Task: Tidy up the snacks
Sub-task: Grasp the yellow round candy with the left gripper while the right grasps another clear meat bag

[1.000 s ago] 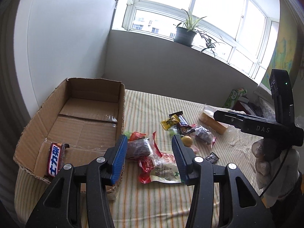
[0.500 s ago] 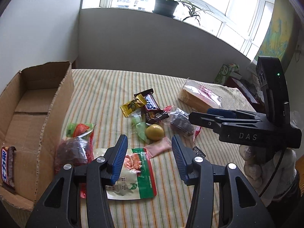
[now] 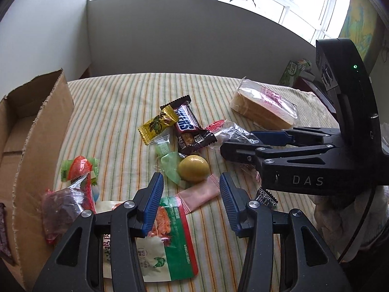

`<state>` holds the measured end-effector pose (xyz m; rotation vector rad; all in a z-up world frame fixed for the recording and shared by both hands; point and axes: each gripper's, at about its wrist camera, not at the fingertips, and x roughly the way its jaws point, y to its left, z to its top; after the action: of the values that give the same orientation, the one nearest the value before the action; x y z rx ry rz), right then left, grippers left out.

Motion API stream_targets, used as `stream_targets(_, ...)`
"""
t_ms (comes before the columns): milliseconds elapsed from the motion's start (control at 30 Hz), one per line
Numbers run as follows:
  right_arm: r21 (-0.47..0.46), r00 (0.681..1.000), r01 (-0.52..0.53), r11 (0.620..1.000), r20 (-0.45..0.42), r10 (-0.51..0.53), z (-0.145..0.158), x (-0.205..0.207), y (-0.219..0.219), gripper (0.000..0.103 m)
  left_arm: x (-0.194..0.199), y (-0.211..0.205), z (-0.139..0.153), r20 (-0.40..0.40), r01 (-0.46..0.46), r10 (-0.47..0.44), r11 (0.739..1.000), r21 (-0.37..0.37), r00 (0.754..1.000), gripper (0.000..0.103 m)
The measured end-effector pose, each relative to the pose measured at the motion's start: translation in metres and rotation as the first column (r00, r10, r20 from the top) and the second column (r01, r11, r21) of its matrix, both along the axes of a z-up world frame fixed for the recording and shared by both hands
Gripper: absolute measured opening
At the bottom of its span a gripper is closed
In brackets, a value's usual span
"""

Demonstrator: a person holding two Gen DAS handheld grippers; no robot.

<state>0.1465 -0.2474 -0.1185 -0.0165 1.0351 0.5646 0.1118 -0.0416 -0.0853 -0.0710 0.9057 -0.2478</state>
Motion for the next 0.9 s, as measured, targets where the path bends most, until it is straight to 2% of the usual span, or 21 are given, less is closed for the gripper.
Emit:
stream_targets(67,0.002,1.000,-0.005,1.000,-0.002,0.005,0.001,-0.001,-0.002,0.050,0.006,-0.002,-0.002,-0.017,0.005,-0.005,1.000,0.000,1.000,0.045)
stream_targets(233,0.008,1.000,-0.003,1.000,-0.008,0.003,0.001,-0.003,-0.010,0.047,0.015,-0.007,-0.002,-0.031,0.015,-0.015,1.000,0.003,0.999,0.044)
stream_targets(367,0.000,1.000,0.014,1.000,-0.010,-0.014,0.002,-0.004,-0.014,0.047,0.016,-0.009,-0.010,-0.042,0.019,-0.018,0.999,0.033,0.999,0.034)
stream_targets(467,-0.019,1.000,0.018,1.000,0.001,-0.018,0.002,-0.006,-0.012,0.047,0.016,-0.006,-0.009,-0.035,0.013,-0.013,1.000,0.010,0.999,0.026)
stream_targets(600,-0.038,1.000,0.017,0.999,0.016,-0.016,0.002,-0.011,-0.012,0.044,0.013,-0.007,-0.010,-0.022,0.017,-0.017,1.000,0.022,1.000,0.026)
stream_targets(667,-0.027,1.000,0.019,0.999,0.014,-0.019,0.002,-0.013,-0.015,0.038,0.011,-0.006,-0.009,-0.019,0.016,-0.016,1.000,0.015,1.000,0.026)
stream_targets(900,0.012,0.999,0.036,0.999,0.000,-0.036,0.002,-0.016,-0.023,0.036,0.008,-0.003,-0.004,-0.007,0.014,-0.014,1.000,-0.001,1.000,0.026)
